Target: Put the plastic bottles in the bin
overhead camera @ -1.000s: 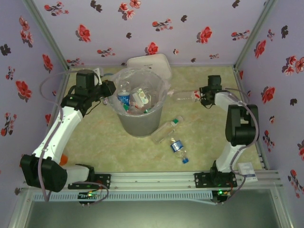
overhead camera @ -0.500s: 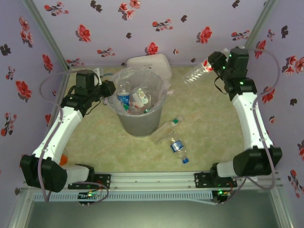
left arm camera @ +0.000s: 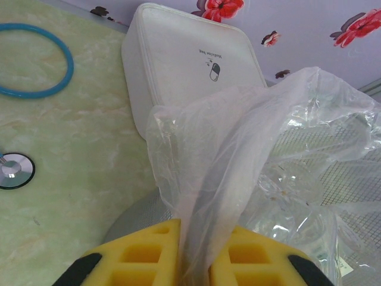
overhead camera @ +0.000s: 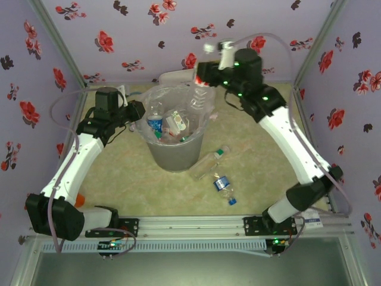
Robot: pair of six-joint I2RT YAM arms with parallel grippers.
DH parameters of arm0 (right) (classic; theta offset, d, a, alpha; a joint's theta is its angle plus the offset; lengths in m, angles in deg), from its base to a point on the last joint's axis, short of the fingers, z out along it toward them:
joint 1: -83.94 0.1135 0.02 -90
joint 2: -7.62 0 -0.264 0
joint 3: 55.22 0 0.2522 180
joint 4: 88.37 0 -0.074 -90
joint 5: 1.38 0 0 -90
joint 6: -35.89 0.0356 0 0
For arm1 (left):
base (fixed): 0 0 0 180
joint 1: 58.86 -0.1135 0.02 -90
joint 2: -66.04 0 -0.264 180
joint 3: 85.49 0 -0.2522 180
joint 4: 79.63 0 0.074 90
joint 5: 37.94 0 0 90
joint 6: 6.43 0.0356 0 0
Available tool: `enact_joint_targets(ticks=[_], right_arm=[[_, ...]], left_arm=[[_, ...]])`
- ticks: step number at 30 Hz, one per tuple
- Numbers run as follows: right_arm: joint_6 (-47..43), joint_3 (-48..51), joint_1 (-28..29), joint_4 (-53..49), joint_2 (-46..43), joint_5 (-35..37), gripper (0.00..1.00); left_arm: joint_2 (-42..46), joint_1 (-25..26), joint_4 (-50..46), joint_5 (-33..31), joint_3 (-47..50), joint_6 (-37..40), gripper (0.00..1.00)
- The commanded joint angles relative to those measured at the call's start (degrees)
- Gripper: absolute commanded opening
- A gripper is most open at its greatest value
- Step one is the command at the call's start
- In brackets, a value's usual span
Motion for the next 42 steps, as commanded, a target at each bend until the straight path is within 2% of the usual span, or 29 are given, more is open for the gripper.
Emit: enact_joint_targets(ticks=[1,9,18,22,27,30,35,42], right_arm=[[-11.1,-4.67,3.78,-9.1,4.8,4.71,0.39],[-19.75,-12.39,7.4,-27.55,16.4,5.58,0.42],[-20.26,-11.25,9.09,-32.11,22.56,-1.03,0.49],[-20.88,-15.43,9.57,-36.74,25.12,-3.76,0.55],[-24.05,-27.87,10.72,-47.95,27.94,0.28,0.66],[-24.48,-33.0,10.92,-50.73,27.69,2.36,0.72],[-24.72,-35.93,10.96,-51.15,25.47,6.35,0.79],[-24.3,-36.46,11.01,-51.97,25.14,8.52,0.8]], left_arm=[[-1.25,-0.5,-2.14,-1.49,1.25,-0.13,0.16],[-1.6,-0.52,-2.89,-1.8,0.02,0.31,0.16],[-1.87,-0.5,-1.93,-1.58,-0.07,-0.3,0.16],[-1.78,-0.53,-2.01,-1.46,0.02,-0.32,0.16],[-1.68,-0.5,-2.18,-1.49,0.11,-0.22,0.16],[-1.65,-0.51,-1.92,-1.49,0.19,-0.32,0.16],[-1.77,-0.5,-1.92,-1.49,0.19,-0.11,0.16],[-1.71,-0.5,-1.92,-1.48,0.19,-0.13,0.16]])
